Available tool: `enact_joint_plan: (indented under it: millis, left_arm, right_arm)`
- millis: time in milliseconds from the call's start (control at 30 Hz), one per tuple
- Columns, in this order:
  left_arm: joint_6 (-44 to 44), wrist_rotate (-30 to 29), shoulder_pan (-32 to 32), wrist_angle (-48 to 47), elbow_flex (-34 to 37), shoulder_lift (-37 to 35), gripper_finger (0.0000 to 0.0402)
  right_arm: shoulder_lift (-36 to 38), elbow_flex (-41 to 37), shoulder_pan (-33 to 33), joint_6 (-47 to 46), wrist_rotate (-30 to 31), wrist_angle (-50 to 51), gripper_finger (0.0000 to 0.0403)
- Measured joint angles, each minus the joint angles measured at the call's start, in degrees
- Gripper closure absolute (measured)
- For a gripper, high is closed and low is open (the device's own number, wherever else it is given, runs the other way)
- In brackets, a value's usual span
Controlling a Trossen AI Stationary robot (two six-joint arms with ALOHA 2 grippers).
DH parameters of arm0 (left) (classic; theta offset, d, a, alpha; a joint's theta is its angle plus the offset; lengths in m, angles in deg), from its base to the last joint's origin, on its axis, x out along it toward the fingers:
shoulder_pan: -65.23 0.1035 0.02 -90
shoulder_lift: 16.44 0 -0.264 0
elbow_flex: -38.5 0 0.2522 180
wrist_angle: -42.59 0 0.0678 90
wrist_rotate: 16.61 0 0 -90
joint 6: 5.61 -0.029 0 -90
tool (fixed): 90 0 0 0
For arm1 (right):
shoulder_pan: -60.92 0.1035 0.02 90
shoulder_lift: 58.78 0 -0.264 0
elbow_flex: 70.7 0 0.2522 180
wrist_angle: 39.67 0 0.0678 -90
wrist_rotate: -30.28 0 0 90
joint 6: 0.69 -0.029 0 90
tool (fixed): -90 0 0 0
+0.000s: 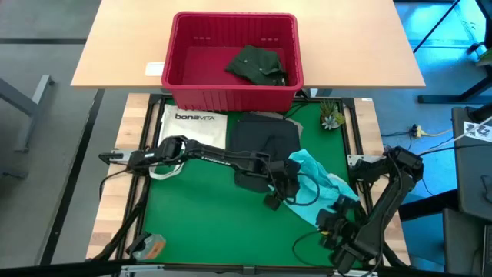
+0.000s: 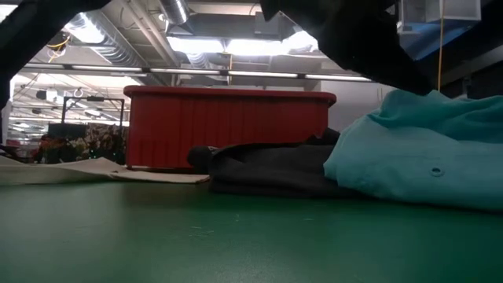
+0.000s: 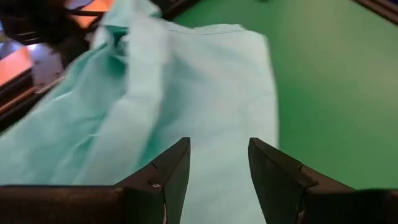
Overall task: Fold Laundry from Bin
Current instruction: Fold the light blue shorts from the red laundry bin
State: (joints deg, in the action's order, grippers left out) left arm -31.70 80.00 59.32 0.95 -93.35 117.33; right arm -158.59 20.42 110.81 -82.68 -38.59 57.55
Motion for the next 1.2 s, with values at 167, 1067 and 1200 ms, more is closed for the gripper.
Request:
enact_joint_plan:
  millis: [167,1067,1200]
  left_arm:
    - [0.1,-0.1,2.3,1.1,0.0,0.0,0.0244]
    - [0.2,-22.3,8.5,11.4,0.0,3.2,0.0244]
    - [0.0,-21.9,6.6,9.3,0.0,1.9,0.0244]
  right_arm:
    - [-0.1,-1.8,0.0,1.8,4.8,-6.2,0.0155]
    - [-0.1,-21.8,-12.9,4.7,-1.7,-9.9,0.0155]
    - [-0.1,-21.8,-12.7,8.7,-4.2,-16.7,0.0155]
